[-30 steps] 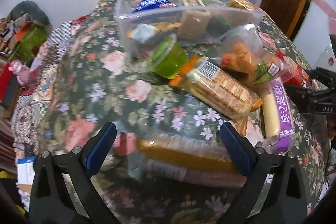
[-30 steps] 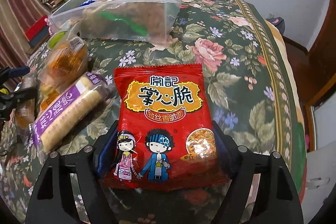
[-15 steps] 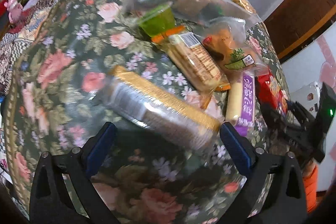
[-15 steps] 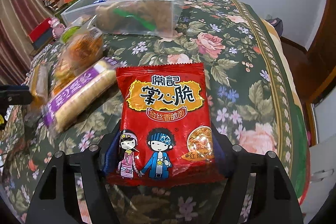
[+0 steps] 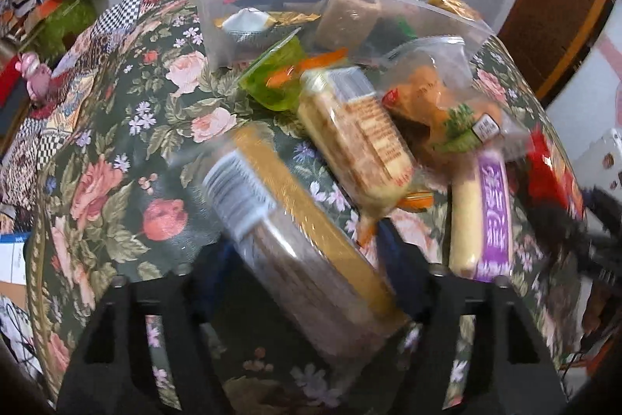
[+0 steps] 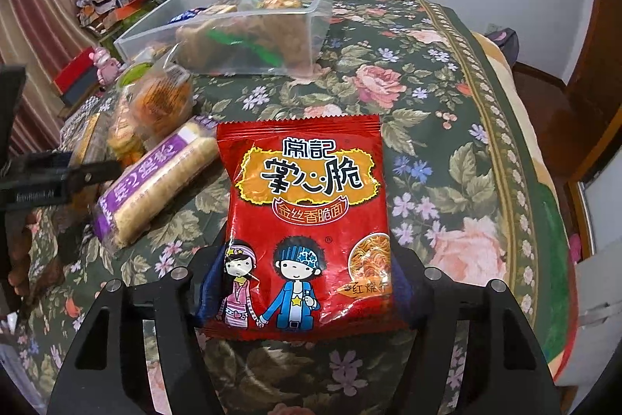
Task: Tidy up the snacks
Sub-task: 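Grasp the gold biscuit pack with the left tool while the right tool grasps the red chip bag, then carry both packs over the clear box and open both tools to drop them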
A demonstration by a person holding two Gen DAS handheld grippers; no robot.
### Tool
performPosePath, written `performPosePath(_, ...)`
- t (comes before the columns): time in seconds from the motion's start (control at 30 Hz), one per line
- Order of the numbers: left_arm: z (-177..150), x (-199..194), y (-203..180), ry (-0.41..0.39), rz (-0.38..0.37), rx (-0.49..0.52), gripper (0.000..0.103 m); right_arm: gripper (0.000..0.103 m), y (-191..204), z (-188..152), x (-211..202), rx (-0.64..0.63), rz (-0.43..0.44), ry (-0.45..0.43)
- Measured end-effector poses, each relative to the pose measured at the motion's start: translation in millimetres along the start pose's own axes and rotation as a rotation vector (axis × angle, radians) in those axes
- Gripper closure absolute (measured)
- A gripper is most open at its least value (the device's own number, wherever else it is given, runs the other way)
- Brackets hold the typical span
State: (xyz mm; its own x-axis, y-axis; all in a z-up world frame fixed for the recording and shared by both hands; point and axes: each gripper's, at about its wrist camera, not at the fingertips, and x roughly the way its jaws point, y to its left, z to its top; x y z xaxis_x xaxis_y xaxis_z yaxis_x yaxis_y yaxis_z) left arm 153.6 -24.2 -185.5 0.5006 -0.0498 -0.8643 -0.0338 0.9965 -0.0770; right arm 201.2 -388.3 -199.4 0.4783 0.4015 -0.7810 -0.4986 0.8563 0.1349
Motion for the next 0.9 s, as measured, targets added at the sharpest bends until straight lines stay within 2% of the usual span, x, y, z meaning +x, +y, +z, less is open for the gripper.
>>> performPosePath(0.1,-2.1,-6.1,7.0,0.0,-0.002,-0.014,0.064,0.038,-2.6,6.8,-4.7,0.015,0.0,-0.02)
performPosePath(0.13,-3.6,-12.2,14.0,-0.002,-0.002,-0.019,0.066,0.038,-2.1,8.7,-6.3,0.015,-0.002,-0.028)
performPosePath(0.3,1.7,-20.5,31.1,-0.013,-0.015,-0.056,0.066,0.038,2.8,27.1,-17.4,0.0,-0.005,-0.081)
performPosePath(0.53,21.4,-54.0,40.9,-0.112,-0.022,-0.056,0.067,0.038,13.2,62.6,-30.7,-0.023,-0.003,-0.164)
performPosePath(0.57,25.3,-56.3,43.0,-0.123,-0.026,-0.052,0.072,0.038,15.1,68.7,-32.7,-0.029,-0.004,-0.179)
performPosePath(0.63,33.9,-64.1,42.2,-0.142,-0.028,-0.025,0.103,0.038,19.4,76.9,-35.1,-0.038,-0.004,-0.2)
performPosePath(0.8,43.0,-61.4,41.8,-0.127,0.02,0.028,0.1,0.038,28.5,89.4,-32.8,-0.062,0.004,-0.222)
performPosePath(0.83,40.8,-58.6,43.9,-0.114,0.027,0.022,0.086,0.038,29.8,89.6,-31.5,-0.063,0.008,-0.221)
performPosePath(0.87,38.5,-53.7,46.1,-0.088,0.016,0.017,0.08,0.038,31.0,88.8,-30.0,-0.064,0.014,-0.218)
performPosePath(0.9,35.0,-48.6,48.1,-0.067,0.006,0.009,0.058,0.038,32.7,87.6,-27.7,-0.066,0.018,-0.214)
